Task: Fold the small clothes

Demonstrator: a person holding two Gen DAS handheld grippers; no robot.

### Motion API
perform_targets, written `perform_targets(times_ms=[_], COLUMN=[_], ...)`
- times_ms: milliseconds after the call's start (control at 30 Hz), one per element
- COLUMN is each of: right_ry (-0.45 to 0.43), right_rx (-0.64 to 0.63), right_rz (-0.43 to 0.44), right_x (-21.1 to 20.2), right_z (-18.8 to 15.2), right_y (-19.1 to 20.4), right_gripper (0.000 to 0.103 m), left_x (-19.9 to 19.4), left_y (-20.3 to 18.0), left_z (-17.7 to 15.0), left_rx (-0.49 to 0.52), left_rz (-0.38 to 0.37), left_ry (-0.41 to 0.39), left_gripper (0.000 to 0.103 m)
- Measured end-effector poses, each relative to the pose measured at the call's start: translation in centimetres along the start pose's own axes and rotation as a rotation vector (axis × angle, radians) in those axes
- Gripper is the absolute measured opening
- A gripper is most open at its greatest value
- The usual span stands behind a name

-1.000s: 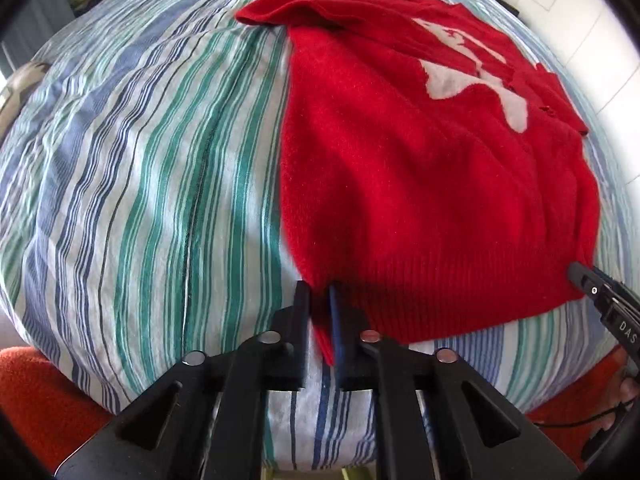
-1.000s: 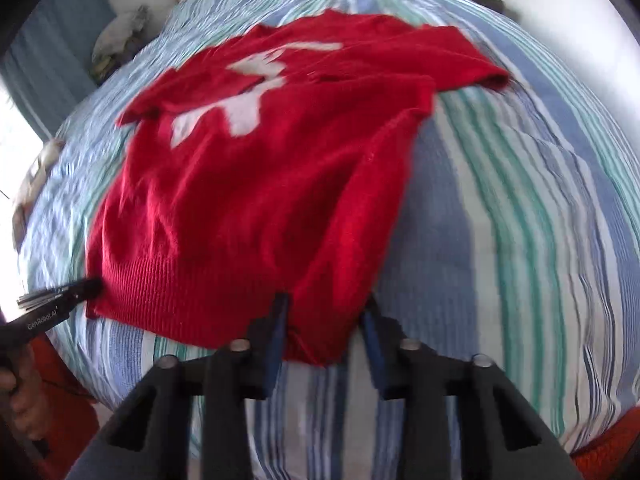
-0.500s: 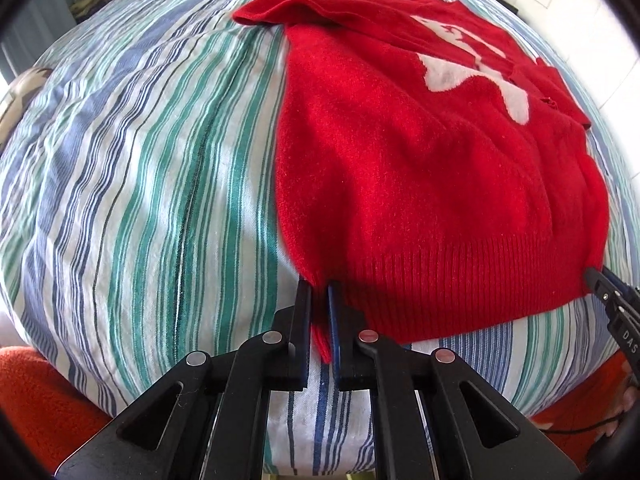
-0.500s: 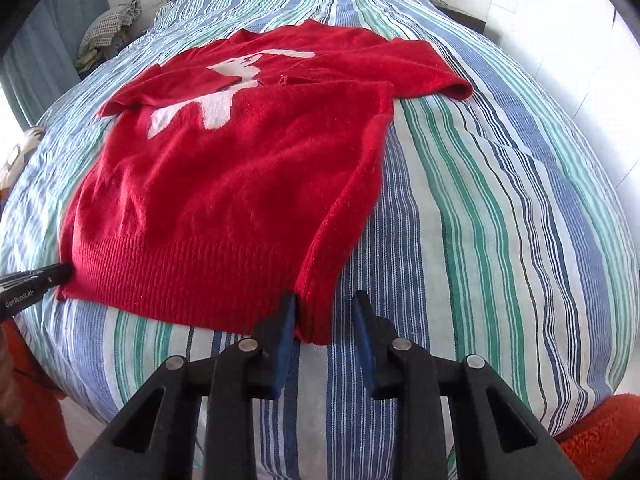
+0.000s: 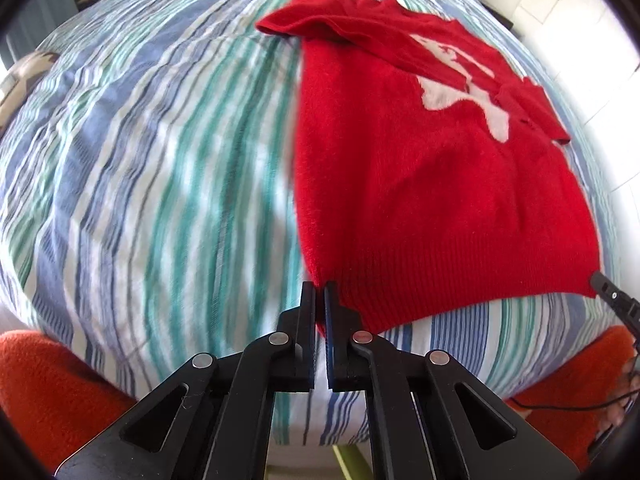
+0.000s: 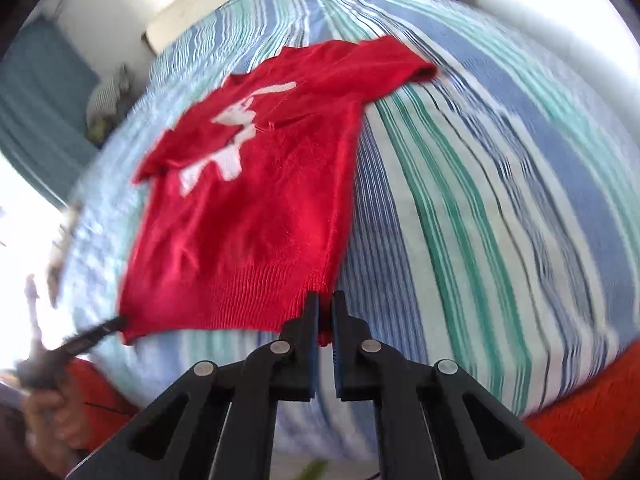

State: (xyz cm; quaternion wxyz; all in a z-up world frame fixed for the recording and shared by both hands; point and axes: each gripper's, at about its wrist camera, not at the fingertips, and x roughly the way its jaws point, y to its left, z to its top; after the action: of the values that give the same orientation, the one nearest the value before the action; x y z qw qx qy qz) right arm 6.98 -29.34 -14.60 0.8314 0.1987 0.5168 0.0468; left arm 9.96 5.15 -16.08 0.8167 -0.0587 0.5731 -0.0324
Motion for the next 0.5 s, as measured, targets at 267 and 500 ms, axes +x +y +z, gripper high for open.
perform_targets(times_ms=[267,500], right_ry=[0.067,0.039], right_rx=[0.084,0.133], right_rz=[0.037,0.133], right_x=[2.6,3.1], right_z=[-1.5,-1.0], right_y=[-1.9,-1.9], right_gripper=[0.014,0.067], left_x=[1.6,2.1], left_y=[0.2,1.9], left_z=[-1.0,-1.3], left_rx=[-0.030,-0.109], left_rz=[0.004,-0.042], left_ry=[0.016,0.021], left_gripper=[0.012,0.026])
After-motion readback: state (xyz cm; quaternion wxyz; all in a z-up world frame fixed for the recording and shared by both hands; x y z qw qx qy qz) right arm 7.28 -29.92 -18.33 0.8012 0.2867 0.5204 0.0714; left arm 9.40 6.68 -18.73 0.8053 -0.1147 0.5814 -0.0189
